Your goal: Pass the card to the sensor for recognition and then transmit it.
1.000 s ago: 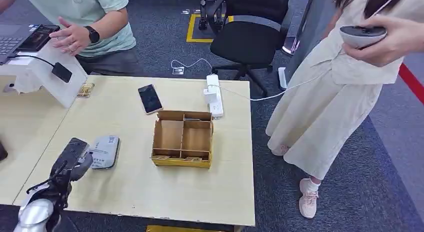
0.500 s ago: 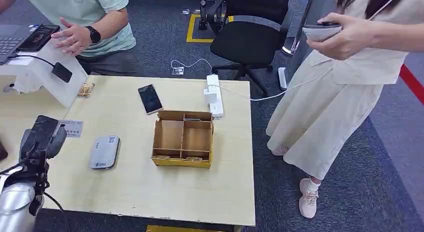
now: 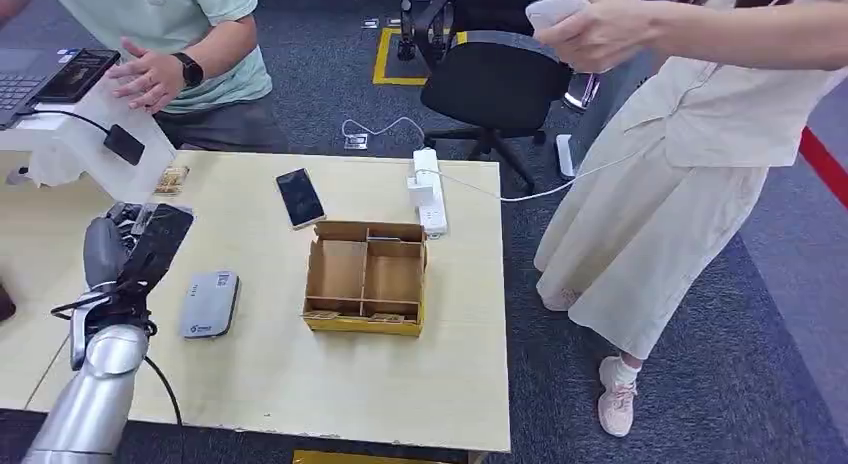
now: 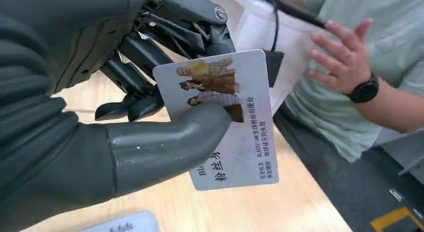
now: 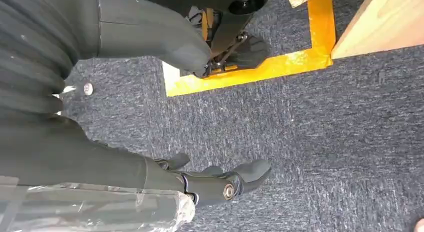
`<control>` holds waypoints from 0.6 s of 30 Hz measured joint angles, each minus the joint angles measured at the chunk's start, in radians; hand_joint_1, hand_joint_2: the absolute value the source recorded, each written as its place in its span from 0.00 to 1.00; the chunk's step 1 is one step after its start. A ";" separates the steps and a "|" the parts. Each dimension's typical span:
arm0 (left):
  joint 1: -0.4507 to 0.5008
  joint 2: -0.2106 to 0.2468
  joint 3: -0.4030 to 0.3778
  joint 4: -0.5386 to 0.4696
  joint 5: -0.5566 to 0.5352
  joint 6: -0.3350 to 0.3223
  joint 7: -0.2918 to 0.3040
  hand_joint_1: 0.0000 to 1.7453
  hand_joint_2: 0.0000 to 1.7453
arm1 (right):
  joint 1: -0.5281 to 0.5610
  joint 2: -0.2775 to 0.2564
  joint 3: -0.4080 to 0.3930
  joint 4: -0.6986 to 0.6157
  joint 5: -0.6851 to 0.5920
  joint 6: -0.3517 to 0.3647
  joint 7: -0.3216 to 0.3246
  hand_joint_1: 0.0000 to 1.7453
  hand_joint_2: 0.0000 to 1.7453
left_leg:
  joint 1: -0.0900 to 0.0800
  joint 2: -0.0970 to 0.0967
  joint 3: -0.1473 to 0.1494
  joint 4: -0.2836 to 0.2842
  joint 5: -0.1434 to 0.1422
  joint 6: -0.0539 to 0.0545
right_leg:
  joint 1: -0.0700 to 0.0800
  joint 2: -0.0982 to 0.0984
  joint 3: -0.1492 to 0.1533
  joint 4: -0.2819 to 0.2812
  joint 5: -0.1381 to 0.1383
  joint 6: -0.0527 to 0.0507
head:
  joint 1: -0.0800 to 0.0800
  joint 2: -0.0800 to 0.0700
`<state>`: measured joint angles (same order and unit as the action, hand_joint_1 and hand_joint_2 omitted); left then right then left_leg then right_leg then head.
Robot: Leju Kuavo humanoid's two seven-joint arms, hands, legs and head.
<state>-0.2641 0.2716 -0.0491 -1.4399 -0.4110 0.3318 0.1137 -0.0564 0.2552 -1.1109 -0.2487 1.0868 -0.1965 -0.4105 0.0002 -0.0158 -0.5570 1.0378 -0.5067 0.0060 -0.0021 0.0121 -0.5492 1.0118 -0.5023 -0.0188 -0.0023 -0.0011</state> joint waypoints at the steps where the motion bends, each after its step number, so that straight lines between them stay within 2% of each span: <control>1: -0.024 -0.006 -0.012 0.022 -0.022 0.007 0.000 1.00 1.00 | -0.001 0.000 0.002 0.000 0.000 0.000 0.001 0.00 1.00 | 0.000 0.000 0.000 0.000 0.000 0.000 | 0.000 0.000 0.000 0.000 0.000 0.000 | 0.000 0.000; 10: -0.185 -0.055 -0.072 0.185 -0.077 0.037 0.001 1.00 1.00 | -0.001 0.000 0.014 0.006 0.000 -0.012 0.010 0.00 1.00 | 0.000 0.001 0.000 0.000 0.000 0.000 | 0.000 0.002 0.000 0.000 0.000 0.000 | 0.000 0.000; 18: -0.279 -0.070 -0.081 0.275 -0.088 0.076 0.000 1.00 1.00 | -0.001 0.000 0.016 0.010 -0.004 -0.015 0.013 0.00 1.00 | 0.000 0.001 0.000 0.000 0.000 0.000 | 0.000 0.002 0.000 0.000 0.000 0.000 | 0.000 0.000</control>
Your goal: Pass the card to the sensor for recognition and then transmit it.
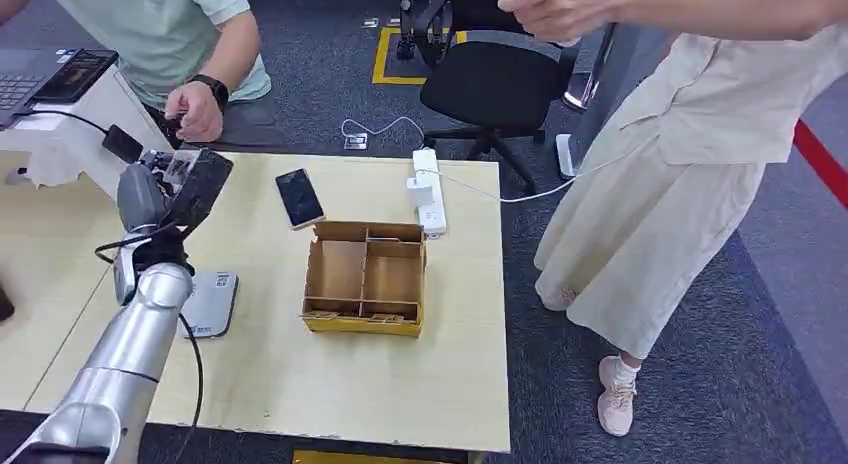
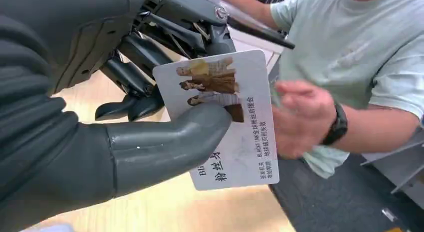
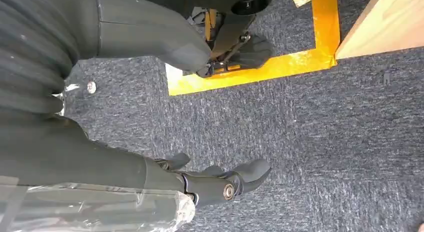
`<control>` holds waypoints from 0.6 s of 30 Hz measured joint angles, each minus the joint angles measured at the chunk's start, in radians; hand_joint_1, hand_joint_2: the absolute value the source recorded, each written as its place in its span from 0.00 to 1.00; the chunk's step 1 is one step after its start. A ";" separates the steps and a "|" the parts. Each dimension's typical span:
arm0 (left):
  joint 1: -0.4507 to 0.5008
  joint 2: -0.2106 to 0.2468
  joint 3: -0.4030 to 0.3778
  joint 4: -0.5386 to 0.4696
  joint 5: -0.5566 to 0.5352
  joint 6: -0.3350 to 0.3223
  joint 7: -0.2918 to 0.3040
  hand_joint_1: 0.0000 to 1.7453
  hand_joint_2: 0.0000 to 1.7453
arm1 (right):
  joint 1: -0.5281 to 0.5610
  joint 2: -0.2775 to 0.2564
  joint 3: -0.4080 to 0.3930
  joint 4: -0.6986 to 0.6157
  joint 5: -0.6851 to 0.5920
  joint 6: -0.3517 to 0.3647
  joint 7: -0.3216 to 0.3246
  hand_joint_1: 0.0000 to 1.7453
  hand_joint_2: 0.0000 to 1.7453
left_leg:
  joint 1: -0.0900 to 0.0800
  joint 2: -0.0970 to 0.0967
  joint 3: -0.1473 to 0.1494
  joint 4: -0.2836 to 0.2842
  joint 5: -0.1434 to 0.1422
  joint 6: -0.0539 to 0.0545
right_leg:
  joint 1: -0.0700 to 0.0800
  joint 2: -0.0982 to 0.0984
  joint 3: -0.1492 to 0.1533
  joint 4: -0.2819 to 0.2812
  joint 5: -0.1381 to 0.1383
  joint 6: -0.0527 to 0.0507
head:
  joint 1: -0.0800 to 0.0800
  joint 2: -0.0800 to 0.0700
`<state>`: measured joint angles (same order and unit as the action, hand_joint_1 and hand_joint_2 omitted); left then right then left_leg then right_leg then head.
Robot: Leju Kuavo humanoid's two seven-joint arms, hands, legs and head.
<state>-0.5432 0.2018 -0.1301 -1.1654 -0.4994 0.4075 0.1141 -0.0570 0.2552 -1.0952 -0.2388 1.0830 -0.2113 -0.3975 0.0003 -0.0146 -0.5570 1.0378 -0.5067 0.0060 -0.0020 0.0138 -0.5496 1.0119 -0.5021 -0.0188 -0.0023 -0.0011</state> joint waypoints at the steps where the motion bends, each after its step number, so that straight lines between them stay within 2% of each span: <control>1: -0.012 -0.002 -0.001 0.013 -0.003 0.011 0.000 1.00 1.00 | 0.000 0.000 0.000 0.000 0.000 0.000 0.000 0.00 1.00 | 0.000 0.000 0.000 0.000 0.000 0.000 | 0.000 0.000 0.000 0.000 0.000 0.000 | 0.000 0.000; 7: -0.063 -0.001 -0.002 0.073 -0.037 0.064 0.005 1.00 1.00 | 0.000 0.000 0.000 0.005 -0.005 -0.001 0.005 0.00 1.00 | 0.000 0.000 0.000 0.000 0.000 0.000 | 0.000 0.000 0.000 0.000 0.000 0.000 | 0.000 0.000; 18: -0.086 0.049 0.007 0.117 -0.080 0.101 0.026 1.00 1.00 | -0.001 0.000 0.001 0.007 -0.007 -0.002 0.010 0.00 1.00 | 0.000 0.000 0.000 0.000 0.000 0.000 | 0.000 0.000 0.000 0.001 0.000 0.000 | 0.000 0.000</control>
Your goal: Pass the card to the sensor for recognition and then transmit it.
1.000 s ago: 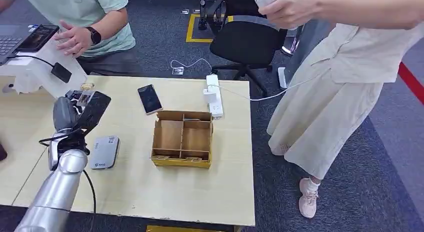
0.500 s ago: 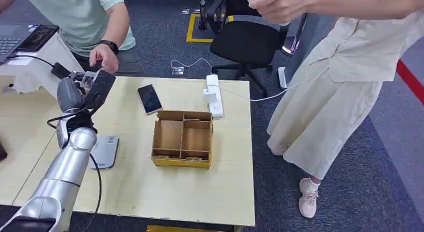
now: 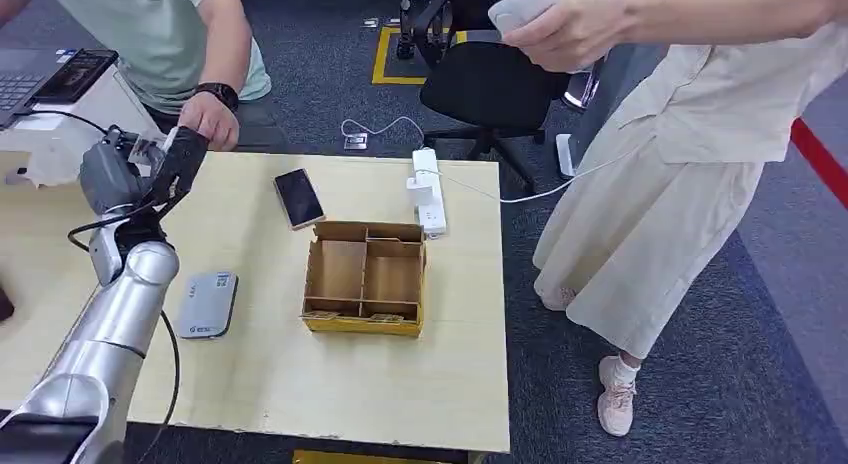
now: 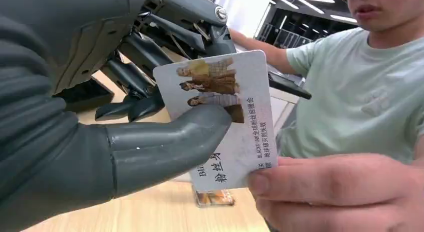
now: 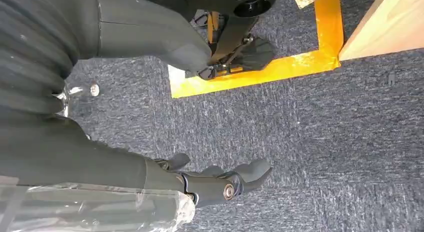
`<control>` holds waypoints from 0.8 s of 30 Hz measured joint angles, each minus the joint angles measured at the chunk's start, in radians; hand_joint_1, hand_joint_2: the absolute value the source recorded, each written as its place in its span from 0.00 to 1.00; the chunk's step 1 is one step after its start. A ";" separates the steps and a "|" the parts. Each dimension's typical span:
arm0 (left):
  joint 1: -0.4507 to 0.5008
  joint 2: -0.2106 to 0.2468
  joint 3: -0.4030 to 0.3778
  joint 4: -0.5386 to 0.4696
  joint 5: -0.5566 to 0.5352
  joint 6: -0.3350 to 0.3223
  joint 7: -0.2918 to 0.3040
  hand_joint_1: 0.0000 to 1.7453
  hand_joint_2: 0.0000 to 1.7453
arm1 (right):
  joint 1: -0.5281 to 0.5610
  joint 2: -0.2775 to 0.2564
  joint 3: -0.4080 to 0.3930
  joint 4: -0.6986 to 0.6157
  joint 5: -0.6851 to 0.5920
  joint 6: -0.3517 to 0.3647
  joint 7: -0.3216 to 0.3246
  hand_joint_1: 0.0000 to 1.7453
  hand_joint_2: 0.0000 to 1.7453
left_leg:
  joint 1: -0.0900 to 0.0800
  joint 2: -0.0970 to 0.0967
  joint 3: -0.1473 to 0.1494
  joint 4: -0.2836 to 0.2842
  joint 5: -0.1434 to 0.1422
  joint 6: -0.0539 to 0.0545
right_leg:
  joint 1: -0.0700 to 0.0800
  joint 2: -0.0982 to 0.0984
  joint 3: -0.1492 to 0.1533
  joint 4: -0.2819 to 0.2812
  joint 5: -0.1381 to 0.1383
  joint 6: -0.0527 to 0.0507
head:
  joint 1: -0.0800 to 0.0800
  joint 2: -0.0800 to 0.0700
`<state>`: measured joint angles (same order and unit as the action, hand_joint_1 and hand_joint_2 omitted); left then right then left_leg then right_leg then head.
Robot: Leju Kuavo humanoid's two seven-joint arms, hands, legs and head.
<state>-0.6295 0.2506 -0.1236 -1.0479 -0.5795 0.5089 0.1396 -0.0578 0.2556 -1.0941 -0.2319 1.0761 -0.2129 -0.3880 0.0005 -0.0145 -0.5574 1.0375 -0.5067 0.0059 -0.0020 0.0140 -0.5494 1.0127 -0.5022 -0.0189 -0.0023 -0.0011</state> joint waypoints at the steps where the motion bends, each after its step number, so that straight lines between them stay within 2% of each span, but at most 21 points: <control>1: 0.001 0.004 0.002 0.001 0.003 0.000 0.000 1.00 1.00 | 0.000 0.000 0.000 0.000 0.000 0.000 0.000 0.00 1.00 | 0.000 0.000 0.000 0.000 0.000 0.000 | 0.000 0.000 0.000 0.000 0.000 0.000 | 0.000 0.000; 5: 0.006 0.009 0.010 0.004 0.012 0.002 -0.003 1.00 1.00 | 0.000 0.000 0.001 0.001 -0.001 0.000 0.000 0.00 1.00 | 0.000 0.000 0.000 0.000 0.000 0.000 | 0.000 0.000 0.000 0.000 0.000 0.000 | 0.000 0.000; 6: 0.006 0.009 0.012 0.005 0.018 -0.003 -0.003 0.12 1.00 | 0.000 0.000 0.001 0.001 -0.001 0.000 0.000 0.00 1.00 | 0.000 0.000 0.000 0.000 0.000 0.000 | 0.000 0.000 0.000 0.000 0.000 0.000 | 0.000 0.000; 7: 0.007 0.009 0.014 0.005 0.024 -0.006 -0.005 0.00 1.00 | 0.000 0.000 0.001 0.001 -0.001 0.000 0.000 0.00 1.00 | 0.000 0.000 0.000 0.000 0.000 0.000 | 0.000 0.000 0.000 0.000 0.000 0.000 | 0.000 0.000; 20: 0.020 0.016 0.019 -0.002 0.056 -0.026 -0.043 0.00 1.00 | 0.000 0.000 0.011 0.002 -0.005 0.000 -0.001 0.00 1.00 | 0.000 0.000 0.000 0.000 0.000 0.000 | 0.000 0.000 0.000 0.000 0.000 0.000 | 0.000 0.000; 21: 0.022 0.016 0.019 -0.005 0.058 -0.027 -0.043 0.00 0.00 | 0.000 0.000 0.013 0.002 -0.005 0.000 -0.001 0.00 1.00 | 0.000 0.000 0.000 0.000 0.000 0.000 | 0.000 0.000 0.000 0.000 0.000 0.000 | 0.000 0.000; 24: 0.028 0.021 0.019 -0.018 0.066 -0.027 -0.045 0.00 0.00 | 0.000 0.000 0.016 0.002 -0.008 0.000 -0.001 0.00 1.00 | 0.000 0.000 0.000 0.000 0.000 0.000 | 0.000 0.000 0.000 0.000 0.000 0.000 | 0.000 0.000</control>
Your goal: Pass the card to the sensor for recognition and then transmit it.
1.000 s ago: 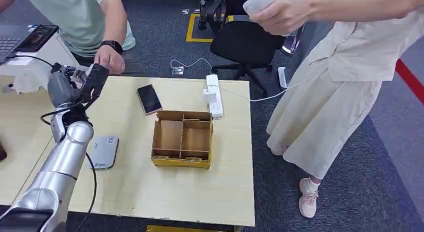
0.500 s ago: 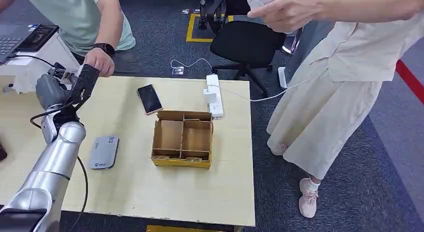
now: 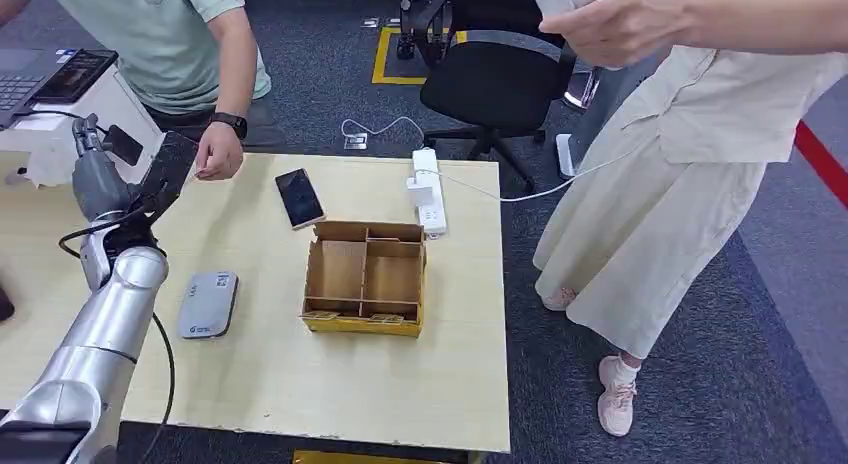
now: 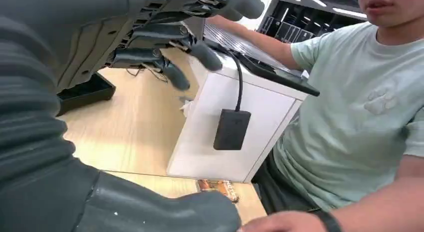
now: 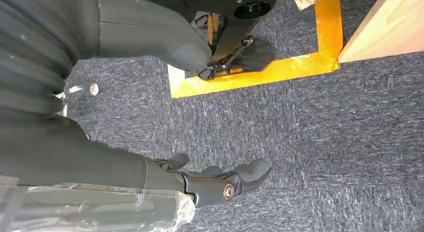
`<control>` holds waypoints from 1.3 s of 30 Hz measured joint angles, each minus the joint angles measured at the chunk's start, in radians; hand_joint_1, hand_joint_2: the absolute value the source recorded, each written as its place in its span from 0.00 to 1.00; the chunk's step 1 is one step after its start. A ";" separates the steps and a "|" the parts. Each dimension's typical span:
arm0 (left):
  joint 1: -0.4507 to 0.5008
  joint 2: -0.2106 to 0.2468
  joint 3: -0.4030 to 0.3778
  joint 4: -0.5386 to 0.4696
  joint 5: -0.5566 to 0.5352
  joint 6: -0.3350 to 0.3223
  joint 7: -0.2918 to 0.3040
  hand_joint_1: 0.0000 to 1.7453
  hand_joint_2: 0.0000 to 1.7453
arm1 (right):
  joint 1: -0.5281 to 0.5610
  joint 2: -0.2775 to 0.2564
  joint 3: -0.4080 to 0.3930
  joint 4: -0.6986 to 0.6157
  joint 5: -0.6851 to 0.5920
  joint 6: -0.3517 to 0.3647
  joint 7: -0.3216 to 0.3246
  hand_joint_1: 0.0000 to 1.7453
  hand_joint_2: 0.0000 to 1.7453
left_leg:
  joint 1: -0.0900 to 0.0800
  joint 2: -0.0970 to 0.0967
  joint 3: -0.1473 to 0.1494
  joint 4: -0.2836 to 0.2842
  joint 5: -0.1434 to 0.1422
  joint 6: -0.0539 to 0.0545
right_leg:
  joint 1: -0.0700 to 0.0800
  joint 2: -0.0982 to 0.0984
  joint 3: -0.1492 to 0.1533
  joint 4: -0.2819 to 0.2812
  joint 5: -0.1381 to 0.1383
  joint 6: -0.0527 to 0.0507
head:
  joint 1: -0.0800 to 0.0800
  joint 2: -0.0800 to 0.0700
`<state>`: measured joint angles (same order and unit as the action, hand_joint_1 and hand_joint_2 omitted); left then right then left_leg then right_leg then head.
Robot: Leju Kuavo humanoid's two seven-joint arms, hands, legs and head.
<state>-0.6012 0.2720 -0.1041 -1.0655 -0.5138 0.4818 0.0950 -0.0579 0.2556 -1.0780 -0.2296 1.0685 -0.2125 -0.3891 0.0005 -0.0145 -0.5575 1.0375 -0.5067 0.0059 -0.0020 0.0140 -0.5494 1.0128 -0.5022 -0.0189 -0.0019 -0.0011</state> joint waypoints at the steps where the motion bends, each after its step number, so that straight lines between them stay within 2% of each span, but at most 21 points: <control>1: 0.000 0.000 0.000 0.000 0.000 0.000 0.000 0.00 0.00 | 0.000 0.000 0.000 0.000 0.000 0.000 0.000 0.00 1.00 | 0.000 0.000 0.000 0.000 0.000 0.000 | 0.000 0.000 0.000 0.000 0.000 0.000 | 0.000 0.000; 9: 0.004 0.005 0.002 -0.009 0.008 0.000 0.000 0.00 0.00 | 0.000 0.000 0.000 0.000 0.000 0.000 -0.001 0.00 1.00 | 0.000 0.000 0.000 0.000 0.000 0.000 | 0.000 0.000 0.000 0.000 0.000 0.000 | 0.000 0.000; 10: 0.013 0.011 0.006 -0.024 0.016 -0.002 0.000 0.00 1.00 | 0.000 0.000 0.000 0.000 -0.002 0.000 -0.002 0.00 1.00 | 0.000 0.000 0.000 0.000 0.000 0.000 | 0.000 0.000 0.000 0.000 0.000 0.000 | 0.000 0.000; 11: 0.016 0.013 0.008 -0.030 0.019 -0.006 0.000 0.00 1.00 | 0.000 0.000 0.001 0.000 -0.003 0.000 -0.003 0.00 1.00 | 0.000 0.000 0.000 0.000 0.000 0.000 | 0.000 0.000 0.000 0.000 0.000 0.000 | 0.000 0.000; 12: 0.052 0.034 0.014 -0.073 0.039 -0.024 -0.004 0.00 1.00 | 0.000 0.000 0.001 0.000 -0.009 0.003 -0.009 0.00 1.00 | 0.000 0.000 0.000 0.000 0.000 0.000 | 0.000 0.001 0.000 0.000 0.000 0.000 | 0.000 0.000; 14: 0.176 0.078 0.048 -0.191 0.062 -0.051 -0.016 0.00 1.00 | 0.002 0.000 0.000 0.000 -0.013 0.005 -0.010 0.00 1.00 | 0.000 0.001 0.000 -0.001 0.000 0.000 | 0.000 0.001 -0.001 0.000 0.000 0.000 | 0.000 0.000; 15: 0.197 0.084 0.056 -0.208 0.067 -0.054 -0.021 0.00 1.00 | 0.003 0.000 0.000 0.000 -0.013 0.006 -0.012 0.00 1.00 | 0.000 0.001 0.000 -0.001 0.000 0.000 | 0.000 0.001 -0.001 0.000 0.000 0.000 | 0.000 0.000; 21: 0.294 0.097 0.116 -0.283 0.082 -0.056 -0.035 0.00 1.00 | 0.006 0.000 0.000 -0.002 -0.019 0.008 -0.018 0.00 1.00 | 0.000 0.001 0.000 -0.001 0.000 0.000 | 0.000 0.001 -0.001 0.000 0.000 0.000 | 0.000 0.000; 30: 0.410 0.108 0.187 -0.387 0.043 -0.084 -0.077 0.00 1.00 | 0.006 0.000 0.000 -0.004 -0.021 0.015 -0.024 0.00 1.00 | 0.000 0.001 0.000 -0.001 0.000 0.000 | 0.000 0.001 -0.001 0.000 0.000 0.000 | 0.000 0.000; 39: 0.531 0.109 0.208 -0.510 -0.076 -0.120 -0.130 0.00 1.00 | 0.005 0.000 0.001 -0.005 -0.027 0.021 -0.034 0.00 1.00 | 0.000 0.001 0.000 -0.001 0.000 0.000 | 0.000 0.001 -0.001 0.000 0.000 0.000 | 0.000 0.000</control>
<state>-0.0706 0.3811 0.1034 -1.5759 -0.5898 0.3620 -0.0355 -0.0526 0.2556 -1.0773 -0.2350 1.0410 -0.1915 -0.4234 0.0005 -0.0136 -0.5580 1.0370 -0.5069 0.0059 -0.0020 0.0151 -0.5502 1.0125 -0.5025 -0.0190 -0.0023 -0.0011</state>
